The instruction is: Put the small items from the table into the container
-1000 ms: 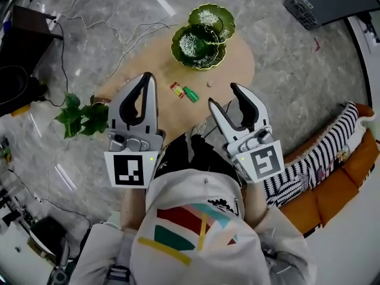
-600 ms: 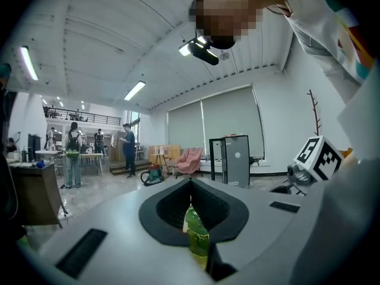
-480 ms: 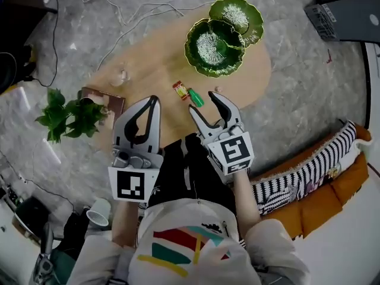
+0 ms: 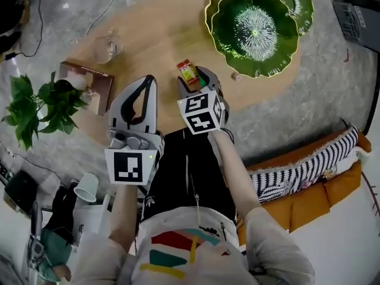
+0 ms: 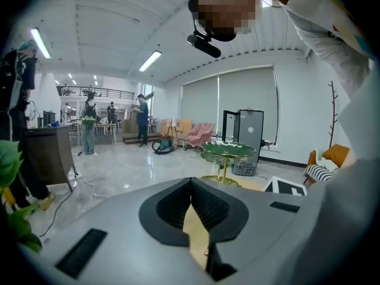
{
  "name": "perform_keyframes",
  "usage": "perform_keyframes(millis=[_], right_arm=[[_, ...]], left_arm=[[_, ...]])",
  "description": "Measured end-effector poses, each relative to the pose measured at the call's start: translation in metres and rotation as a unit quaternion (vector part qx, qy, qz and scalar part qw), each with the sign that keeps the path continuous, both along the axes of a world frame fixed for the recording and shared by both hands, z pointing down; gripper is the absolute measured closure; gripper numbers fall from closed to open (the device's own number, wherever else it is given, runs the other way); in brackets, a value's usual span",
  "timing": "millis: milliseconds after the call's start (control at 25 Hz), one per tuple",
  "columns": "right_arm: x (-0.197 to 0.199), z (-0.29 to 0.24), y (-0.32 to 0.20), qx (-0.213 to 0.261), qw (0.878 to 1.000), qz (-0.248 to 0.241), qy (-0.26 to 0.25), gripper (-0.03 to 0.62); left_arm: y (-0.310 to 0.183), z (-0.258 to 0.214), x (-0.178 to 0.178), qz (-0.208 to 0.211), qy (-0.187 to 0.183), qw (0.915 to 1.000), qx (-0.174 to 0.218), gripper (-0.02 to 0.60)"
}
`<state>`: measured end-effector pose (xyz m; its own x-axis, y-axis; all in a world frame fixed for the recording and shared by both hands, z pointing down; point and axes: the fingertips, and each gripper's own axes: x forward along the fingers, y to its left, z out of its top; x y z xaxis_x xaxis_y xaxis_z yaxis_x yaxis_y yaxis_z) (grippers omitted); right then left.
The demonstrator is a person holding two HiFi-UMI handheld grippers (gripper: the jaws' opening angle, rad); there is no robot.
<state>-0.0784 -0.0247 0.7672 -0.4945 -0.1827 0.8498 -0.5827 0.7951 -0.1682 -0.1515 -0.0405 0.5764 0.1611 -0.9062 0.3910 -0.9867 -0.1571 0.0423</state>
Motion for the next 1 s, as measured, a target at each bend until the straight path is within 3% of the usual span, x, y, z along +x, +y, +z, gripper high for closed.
perform_keyframes(millis=[200, 440, 640, 800, 1000], right_arm=[[0.0, 0.048, 0.005, -0.013, 0.997, -0.009, 0.071, 0.36], [0.0, 0.066, 0.002, -0.025, 0.991, -0.042, 0.127, 0.364], [-0.001, 0.067, 0.003, -0.042, 0.991, -0.051, 0.121, 0.373], [-0.002, 0.061, -0.007, -0.048, 0.993, -0.039, 0.102, 0.477], [-0.011, -0.015, -0.03, 0.001, 0.999, -0.008, 0.038, 0.507]], left_arm=[[0.01, 0.023, -0.014, -0.017, 0.008, 0.9997, -0.013, 0.572], [0.018, 0.029, -0.025, -0.021, 0.0, 0.9994, -0.028, 0.572], [0.016, 0.027, -0.026, -0.023, 0.001, 0.9996, -0.017, 0.572], [0.017, 0.018, -0.024, -0.015, -0.002, 0.9998, -0.013, 0.573], [0.009, -0.023, -0.027, -0.012, -0.001, 0.9999, 0.009, 0.572]])
